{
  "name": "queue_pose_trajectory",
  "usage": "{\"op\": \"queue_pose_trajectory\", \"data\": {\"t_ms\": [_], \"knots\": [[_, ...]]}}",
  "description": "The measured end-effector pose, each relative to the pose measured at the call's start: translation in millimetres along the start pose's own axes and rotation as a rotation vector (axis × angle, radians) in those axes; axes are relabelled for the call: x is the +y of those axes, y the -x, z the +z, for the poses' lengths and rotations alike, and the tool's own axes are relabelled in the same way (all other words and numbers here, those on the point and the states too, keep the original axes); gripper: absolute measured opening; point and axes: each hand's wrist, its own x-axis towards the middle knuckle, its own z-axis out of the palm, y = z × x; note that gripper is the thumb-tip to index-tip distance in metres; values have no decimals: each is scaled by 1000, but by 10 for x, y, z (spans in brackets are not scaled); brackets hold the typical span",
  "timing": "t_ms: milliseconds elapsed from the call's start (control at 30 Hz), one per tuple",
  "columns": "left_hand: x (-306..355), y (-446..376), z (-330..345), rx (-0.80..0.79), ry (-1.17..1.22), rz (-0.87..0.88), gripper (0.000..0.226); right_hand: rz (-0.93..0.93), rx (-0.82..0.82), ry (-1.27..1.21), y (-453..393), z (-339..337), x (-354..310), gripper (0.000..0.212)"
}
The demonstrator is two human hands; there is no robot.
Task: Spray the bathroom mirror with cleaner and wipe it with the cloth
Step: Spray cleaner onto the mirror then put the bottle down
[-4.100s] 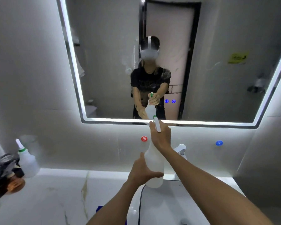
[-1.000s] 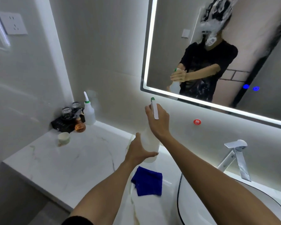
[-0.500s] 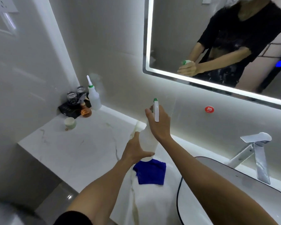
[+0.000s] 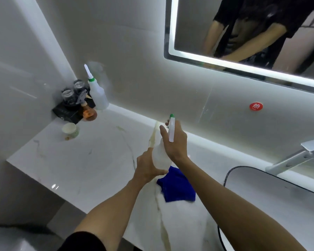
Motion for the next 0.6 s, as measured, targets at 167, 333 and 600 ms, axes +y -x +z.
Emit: {"op": "queue_pose_trajectory", "data": {"t_ms": [167,333,600], "knots": [[-451,-431,83,-88,7,33,92,4,68,44,-65,449,111,34],[-709,-714,196,-109,-23,84,91,5,111,95,-90,742,255,48],[-876,-732,261,-179,19,145,88,38,128,133,36,895,417,52]]}}
